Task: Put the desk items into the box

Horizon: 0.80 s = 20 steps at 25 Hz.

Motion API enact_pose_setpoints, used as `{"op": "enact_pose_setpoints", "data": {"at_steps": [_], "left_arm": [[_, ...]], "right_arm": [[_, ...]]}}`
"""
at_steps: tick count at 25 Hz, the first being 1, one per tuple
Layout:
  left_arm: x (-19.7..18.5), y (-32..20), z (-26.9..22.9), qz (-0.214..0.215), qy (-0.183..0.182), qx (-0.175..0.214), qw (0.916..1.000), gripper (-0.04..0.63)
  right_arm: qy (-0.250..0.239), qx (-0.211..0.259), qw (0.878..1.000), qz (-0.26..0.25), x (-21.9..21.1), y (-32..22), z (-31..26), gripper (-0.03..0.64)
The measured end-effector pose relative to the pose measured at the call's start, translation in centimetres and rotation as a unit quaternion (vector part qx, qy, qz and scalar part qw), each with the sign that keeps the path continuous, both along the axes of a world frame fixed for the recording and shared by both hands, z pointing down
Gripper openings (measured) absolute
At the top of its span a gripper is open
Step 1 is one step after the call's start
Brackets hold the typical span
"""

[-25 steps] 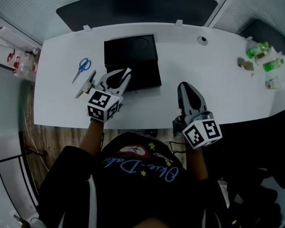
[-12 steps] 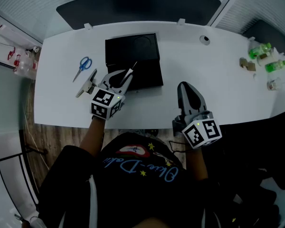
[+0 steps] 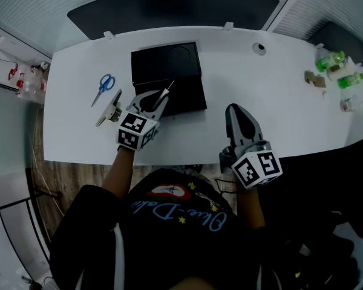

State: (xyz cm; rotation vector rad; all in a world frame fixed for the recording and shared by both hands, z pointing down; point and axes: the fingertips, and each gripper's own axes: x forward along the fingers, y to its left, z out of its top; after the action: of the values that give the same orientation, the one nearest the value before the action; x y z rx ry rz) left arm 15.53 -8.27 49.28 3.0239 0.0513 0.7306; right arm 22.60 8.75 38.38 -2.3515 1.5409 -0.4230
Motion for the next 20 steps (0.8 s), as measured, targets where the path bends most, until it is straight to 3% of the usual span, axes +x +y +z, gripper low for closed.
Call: {"op": "enact_pose_setpoints", "data": {"at_steps": [20], "left_arm": [[0.9, 0.2, 2.2, 0.010, -0.044, -0.007, 0.9990, 0.074]], "right_arm": [[-0.006, -0.001, 1.000, 0.009, 0.9, 0.4, 0.4, 0.021]]}}
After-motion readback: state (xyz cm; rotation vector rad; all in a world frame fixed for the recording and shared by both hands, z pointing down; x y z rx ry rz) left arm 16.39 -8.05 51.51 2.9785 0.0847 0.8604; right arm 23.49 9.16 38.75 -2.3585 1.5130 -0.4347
